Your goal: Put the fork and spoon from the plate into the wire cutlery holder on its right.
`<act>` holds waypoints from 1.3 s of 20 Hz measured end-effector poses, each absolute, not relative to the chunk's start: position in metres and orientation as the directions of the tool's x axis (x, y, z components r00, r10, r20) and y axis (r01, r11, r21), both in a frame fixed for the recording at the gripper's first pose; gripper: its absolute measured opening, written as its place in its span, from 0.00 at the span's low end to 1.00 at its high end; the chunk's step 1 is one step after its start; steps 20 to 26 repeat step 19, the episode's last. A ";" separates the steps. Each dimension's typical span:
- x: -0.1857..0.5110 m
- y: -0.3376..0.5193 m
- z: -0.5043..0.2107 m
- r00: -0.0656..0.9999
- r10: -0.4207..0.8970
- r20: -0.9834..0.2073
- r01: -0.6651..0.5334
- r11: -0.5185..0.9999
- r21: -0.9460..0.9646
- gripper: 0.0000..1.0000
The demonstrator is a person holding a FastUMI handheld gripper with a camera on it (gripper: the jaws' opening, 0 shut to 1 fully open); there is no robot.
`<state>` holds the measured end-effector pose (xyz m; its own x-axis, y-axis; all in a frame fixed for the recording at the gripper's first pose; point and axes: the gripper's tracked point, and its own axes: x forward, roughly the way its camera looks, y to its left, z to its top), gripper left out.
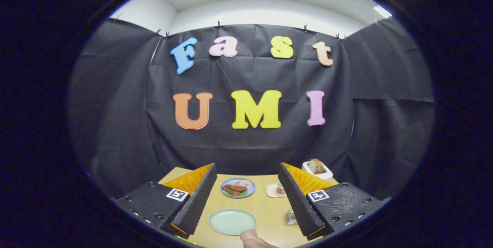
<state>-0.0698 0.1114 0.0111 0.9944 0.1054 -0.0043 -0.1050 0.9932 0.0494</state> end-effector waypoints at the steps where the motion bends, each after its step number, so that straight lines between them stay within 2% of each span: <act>1: -0.073 0.100 0.011 0.997 0.076 0.002 -0.076 0.996 0.052 0.96; 6: -0.083 0.088 0.011 0.998 0.062 0.031 -0.064 0.995 0.078 0.96; 12: -0.079 0.068 0.012 0.998 0.007 0.058 -0.007 1.000 0.011 0.96; 26: -0.076 0.063 0.007 0.998 0.019 0.053 -0.019 1.000 -0.013 0.96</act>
